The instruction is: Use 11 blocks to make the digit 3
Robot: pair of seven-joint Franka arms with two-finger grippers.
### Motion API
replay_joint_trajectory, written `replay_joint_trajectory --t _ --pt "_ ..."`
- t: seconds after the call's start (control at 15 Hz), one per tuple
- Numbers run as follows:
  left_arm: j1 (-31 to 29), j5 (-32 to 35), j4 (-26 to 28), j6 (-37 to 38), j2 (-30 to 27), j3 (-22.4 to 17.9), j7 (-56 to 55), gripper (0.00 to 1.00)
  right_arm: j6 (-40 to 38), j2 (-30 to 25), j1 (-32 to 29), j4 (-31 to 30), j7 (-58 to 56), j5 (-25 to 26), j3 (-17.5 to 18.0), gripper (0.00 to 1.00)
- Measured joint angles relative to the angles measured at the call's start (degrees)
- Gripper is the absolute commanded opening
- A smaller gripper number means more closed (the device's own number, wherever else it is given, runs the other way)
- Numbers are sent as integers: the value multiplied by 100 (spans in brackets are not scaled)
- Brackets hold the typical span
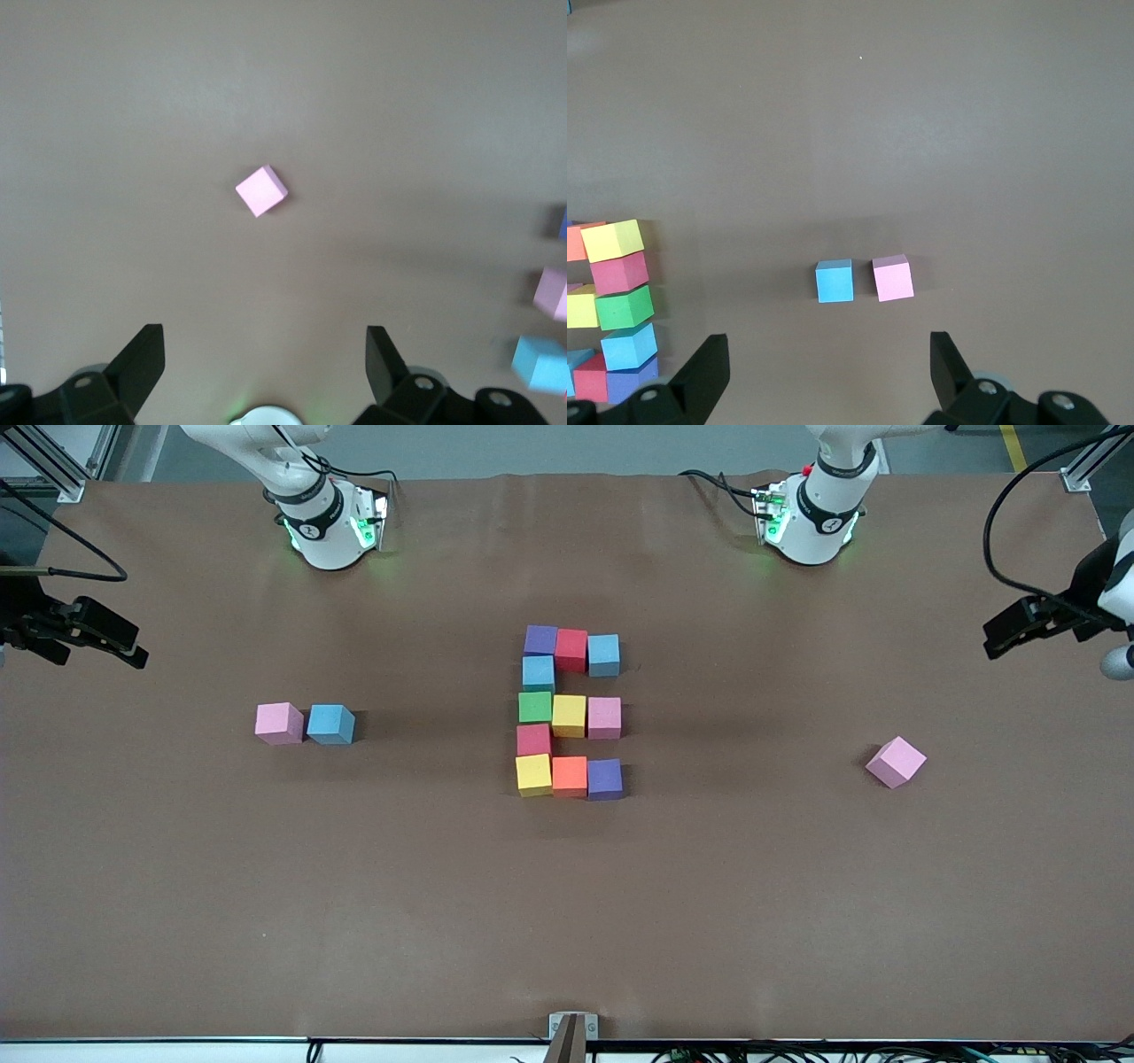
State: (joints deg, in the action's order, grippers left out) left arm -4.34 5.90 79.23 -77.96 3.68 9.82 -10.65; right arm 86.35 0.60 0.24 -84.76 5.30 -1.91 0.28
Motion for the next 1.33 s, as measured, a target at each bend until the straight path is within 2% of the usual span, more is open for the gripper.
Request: replay_joint_trajectory --t 0.53,0.86,1.33 --pt "87 -229 548 107 -375 -71 292 100 0 0 0 0 0 0 0 100" --pt "87 -299 1175 -194 -775 -114 292 100 0 0 0 0 0 0 0 100" --pt "22 -540 1087 -381 -872 -181 294 100 0 0 0 0 0 0 0 100"
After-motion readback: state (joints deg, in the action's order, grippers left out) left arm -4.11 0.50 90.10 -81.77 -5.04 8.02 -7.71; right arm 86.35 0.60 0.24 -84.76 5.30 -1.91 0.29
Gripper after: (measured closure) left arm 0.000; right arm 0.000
